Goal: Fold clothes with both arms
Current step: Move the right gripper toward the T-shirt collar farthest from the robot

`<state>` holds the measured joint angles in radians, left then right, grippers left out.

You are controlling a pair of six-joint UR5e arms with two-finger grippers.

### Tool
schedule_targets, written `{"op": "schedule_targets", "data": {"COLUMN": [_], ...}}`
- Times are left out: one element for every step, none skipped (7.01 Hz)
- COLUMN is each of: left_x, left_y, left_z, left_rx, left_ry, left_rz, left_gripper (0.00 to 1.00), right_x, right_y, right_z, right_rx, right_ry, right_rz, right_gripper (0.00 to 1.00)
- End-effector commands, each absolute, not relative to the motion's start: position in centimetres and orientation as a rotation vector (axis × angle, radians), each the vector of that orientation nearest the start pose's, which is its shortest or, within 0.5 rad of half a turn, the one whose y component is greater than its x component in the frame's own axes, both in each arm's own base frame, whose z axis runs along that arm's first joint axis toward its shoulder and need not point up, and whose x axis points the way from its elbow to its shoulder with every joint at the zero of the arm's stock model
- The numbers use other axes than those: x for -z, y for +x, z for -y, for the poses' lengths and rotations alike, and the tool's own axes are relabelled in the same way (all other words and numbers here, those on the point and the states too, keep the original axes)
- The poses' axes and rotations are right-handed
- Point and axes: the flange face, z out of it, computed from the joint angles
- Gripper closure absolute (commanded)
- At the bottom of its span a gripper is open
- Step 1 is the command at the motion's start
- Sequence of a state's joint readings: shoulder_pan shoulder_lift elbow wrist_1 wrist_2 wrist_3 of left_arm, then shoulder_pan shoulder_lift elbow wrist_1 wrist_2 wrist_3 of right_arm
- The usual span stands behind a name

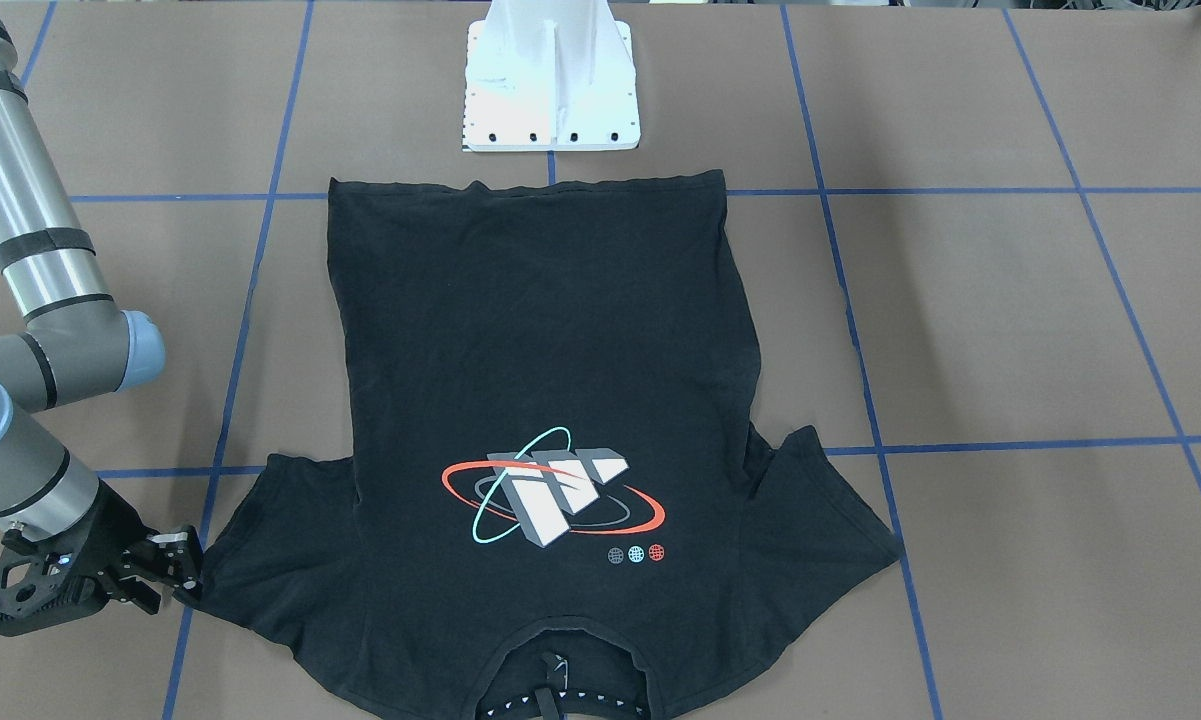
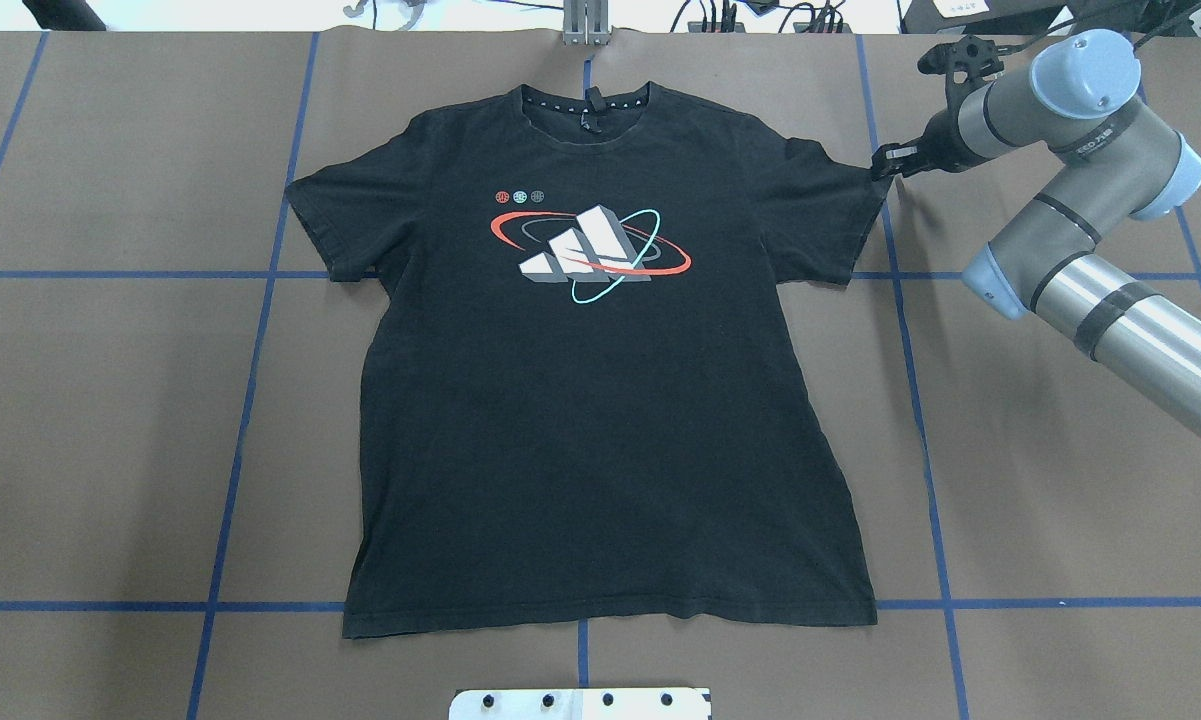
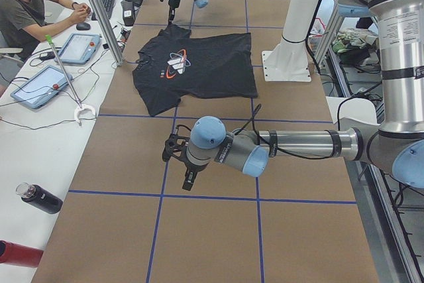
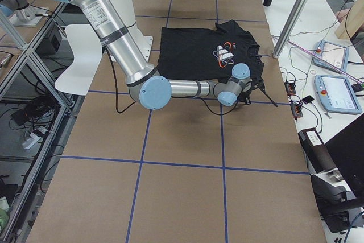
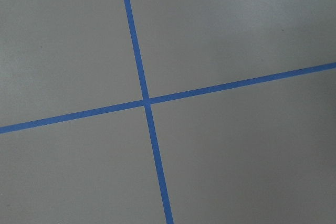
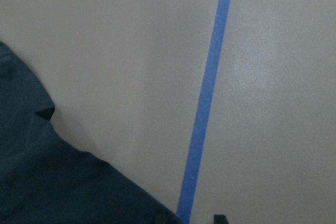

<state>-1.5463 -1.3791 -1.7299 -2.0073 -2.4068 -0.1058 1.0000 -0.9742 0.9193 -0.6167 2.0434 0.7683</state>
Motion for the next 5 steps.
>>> {"op": "schedule_targets", "data": {"left_x": [-61.5, -61.5, -61.4, -61.5, -61.6], "left_y": [-4.9, -4.9, -4.9, -4.9, -4.9], "left_z": [43.0, 43.0, 43.0, 43.0, 42.9], "left_rx": [-0.093, -0.093, -0.094, -0.091, -0.092], "left_ry": [0.325, 0.325, 0.326, 0.323, 0.322], "left_rz": [-0.847, -0.847, -0.847, -0.847, -0.847], "left_gripper": [0.0, 0.0, 0.0, 0.0, 0.0], "right_x": [-51.3, -50.7, -49.4, -47.1, -44.9], "right_y": [-33.9, -33.9, -33.9, -34.0, -34.4], "right_z": [68.9, 68.9, 68.9, 68.7, 68.0], "right_rx": [0.031, 0.03, 0.037, 0.053, 0.048], "right_ry": [0.416, 0.422, 0.433, 0.454, 0.452], "right_rz": [0.891, 0.899, 0.919, 0.95, 0.97], "right_gripper": [1.0, 1.0, 1.0, 1.0, 1.0]}}
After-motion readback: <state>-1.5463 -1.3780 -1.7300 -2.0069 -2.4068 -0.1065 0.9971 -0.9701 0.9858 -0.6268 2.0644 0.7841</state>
